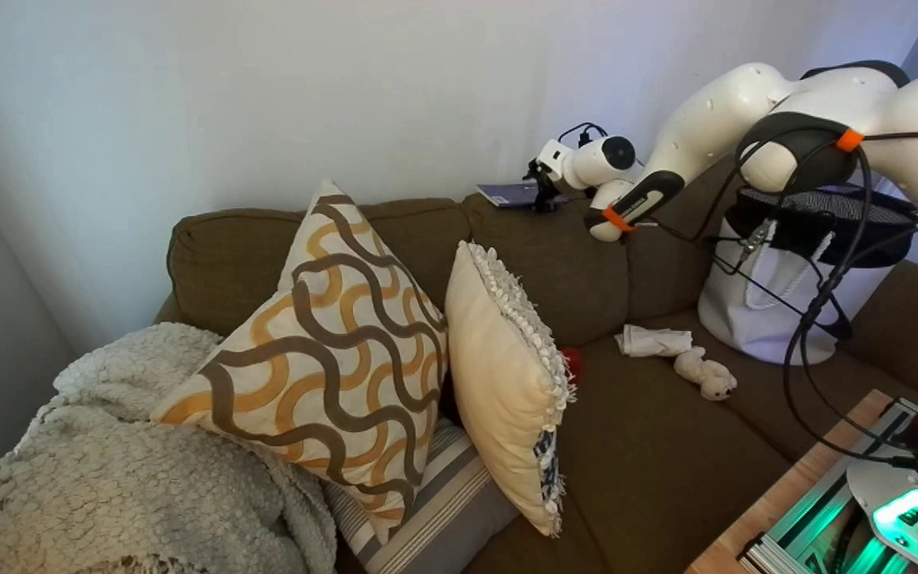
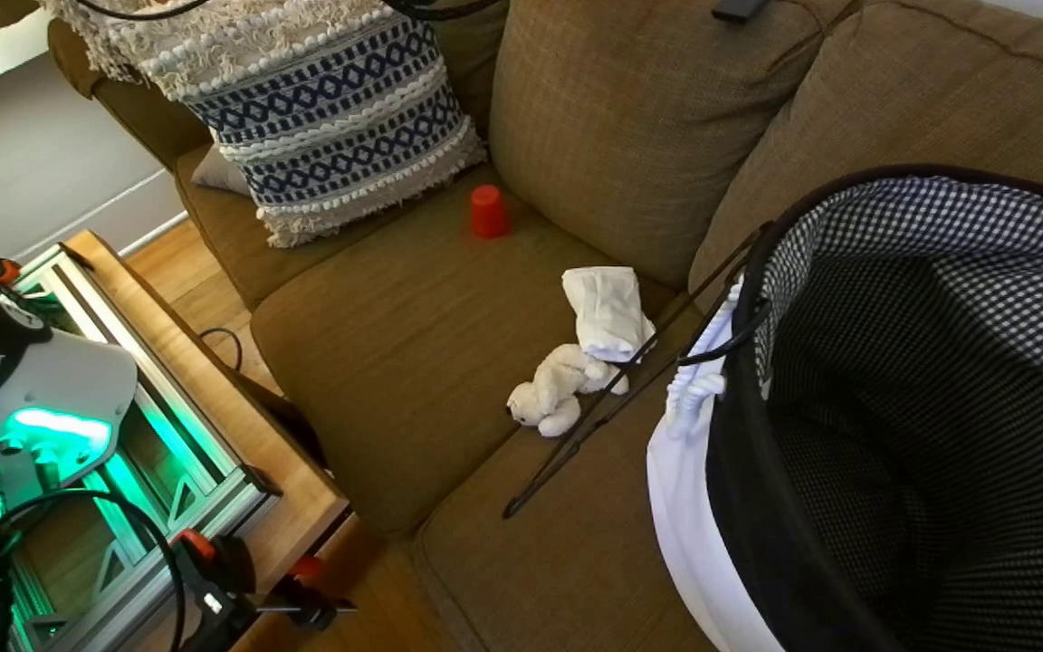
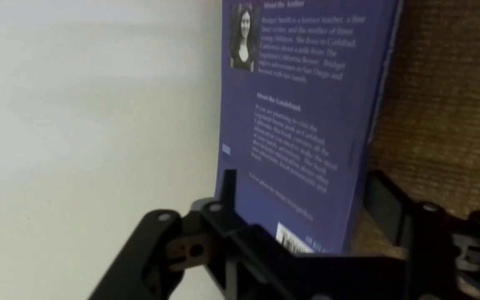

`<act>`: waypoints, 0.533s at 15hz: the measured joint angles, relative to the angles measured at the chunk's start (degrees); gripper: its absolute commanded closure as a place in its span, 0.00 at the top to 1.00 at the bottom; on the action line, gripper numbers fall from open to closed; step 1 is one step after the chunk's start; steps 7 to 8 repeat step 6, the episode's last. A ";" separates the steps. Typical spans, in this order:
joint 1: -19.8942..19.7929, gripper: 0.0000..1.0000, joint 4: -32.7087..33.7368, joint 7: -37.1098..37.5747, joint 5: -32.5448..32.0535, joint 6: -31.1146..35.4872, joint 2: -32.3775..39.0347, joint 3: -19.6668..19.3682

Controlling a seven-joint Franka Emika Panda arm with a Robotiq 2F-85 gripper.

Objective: Shift the book to the top half of the sofa

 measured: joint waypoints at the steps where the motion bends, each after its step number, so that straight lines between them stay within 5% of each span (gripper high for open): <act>1: -1.95 1.00 -1.92 0.06 -4.04 -0.02 -2.59 4.08; 5: -11.31 1.00 -11.82 0.61 -16.51 1.10 -12.80 20.88; 8: -13.23 1.00 -13.86 0.68 -17.56 3.60 -15.02 23.34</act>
